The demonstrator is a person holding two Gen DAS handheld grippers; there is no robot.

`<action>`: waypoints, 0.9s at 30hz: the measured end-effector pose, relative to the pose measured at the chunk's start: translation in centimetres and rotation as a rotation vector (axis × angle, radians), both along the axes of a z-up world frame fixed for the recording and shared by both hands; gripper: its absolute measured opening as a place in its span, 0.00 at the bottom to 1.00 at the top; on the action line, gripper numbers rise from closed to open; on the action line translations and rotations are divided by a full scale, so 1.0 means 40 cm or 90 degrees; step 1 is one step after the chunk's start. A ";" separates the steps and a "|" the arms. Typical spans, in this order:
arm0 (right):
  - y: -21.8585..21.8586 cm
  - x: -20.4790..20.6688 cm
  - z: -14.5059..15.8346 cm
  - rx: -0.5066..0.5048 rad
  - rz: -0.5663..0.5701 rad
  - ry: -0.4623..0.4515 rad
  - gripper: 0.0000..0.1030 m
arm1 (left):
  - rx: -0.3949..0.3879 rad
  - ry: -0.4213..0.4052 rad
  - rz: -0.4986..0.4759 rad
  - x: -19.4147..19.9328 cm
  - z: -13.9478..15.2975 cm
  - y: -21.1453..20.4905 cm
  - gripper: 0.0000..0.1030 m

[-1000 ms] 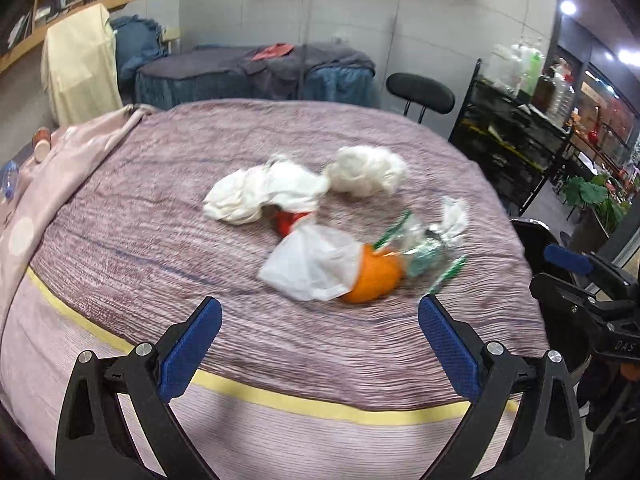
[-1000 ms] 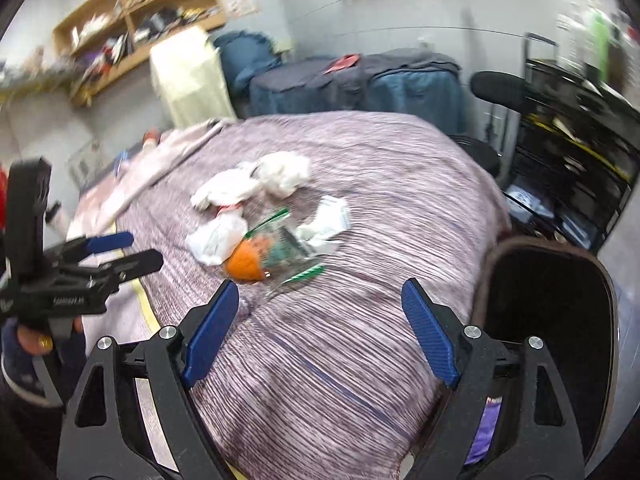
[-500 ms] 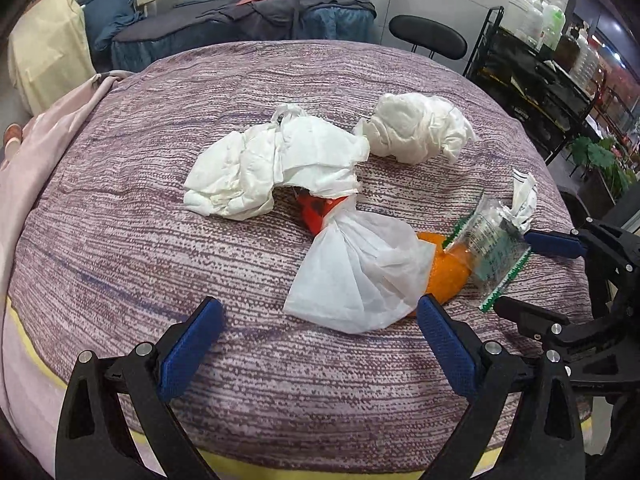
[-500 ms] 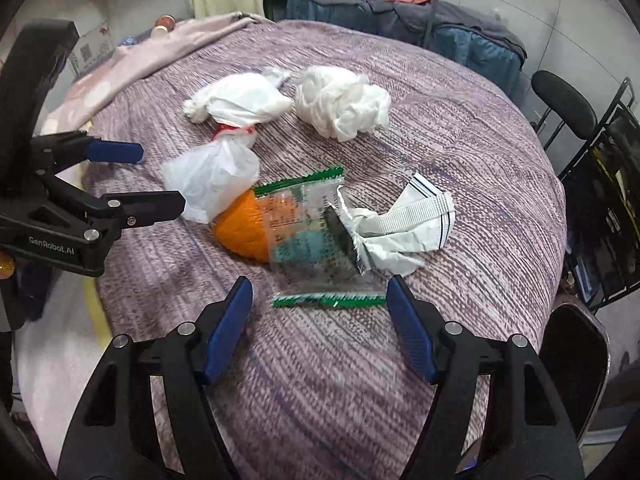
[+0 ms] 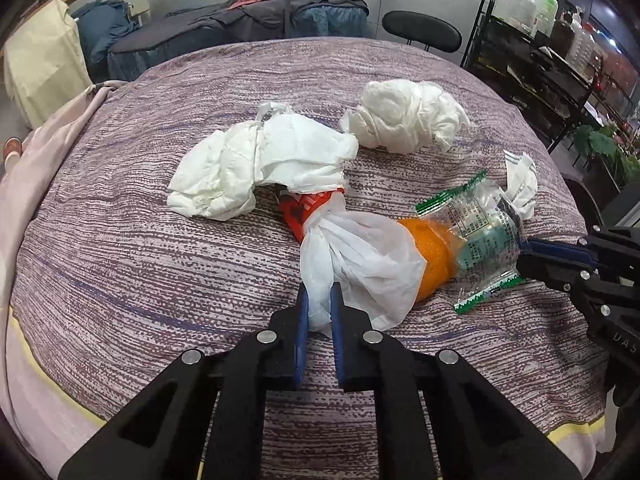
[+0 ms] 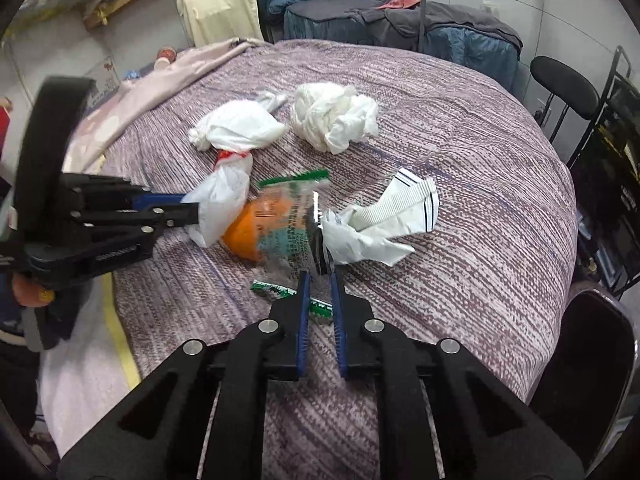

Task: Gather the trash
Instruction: 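Grasp the white plastic bag with the left tool while the right tool grasps the clear wrapper, then carry both items over the bin and open both tools to drop them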

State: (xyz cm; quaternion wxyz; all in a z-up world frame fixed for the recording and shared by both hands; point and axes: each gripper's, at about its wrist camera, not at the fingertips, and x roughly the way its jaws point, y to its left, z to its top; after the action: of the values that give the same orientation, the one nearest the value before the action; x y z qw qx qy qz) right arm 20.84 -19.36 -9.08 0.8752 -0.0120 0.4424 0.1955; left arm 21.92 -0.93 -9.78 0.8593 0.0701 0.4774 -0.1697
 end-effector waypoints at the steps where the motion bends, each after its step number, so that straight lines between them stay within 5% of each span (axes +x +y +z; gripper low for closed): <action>1: -0.006 -0.012 0.006 0.011 -0.001 -0.004 0.09 | -0.018 -0.004 0.004 -0.005 0.009 0.006 0.08; 16: -0.065 -0.173 0.116 0.102 -0.022 -0.080 0.08 | -0.159 -0.097 0.019 -0.160 0.145 0.016 0.07; 27: -0.173 -0.271 0.140 0.142 -0.092 -0.114 0.08 | -0.201 -0.135 -0.015 -0.249 0.206 -0.067 0.06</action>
State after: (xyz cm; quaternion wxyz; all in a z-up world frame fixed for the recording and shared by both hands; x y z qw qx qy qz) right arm 10.00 -26.27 -3.48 0.9190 0.0996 0.3375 0.1777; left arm 11.95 -3.63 -1.56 0.9029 -0.0426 0.3510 -0.2446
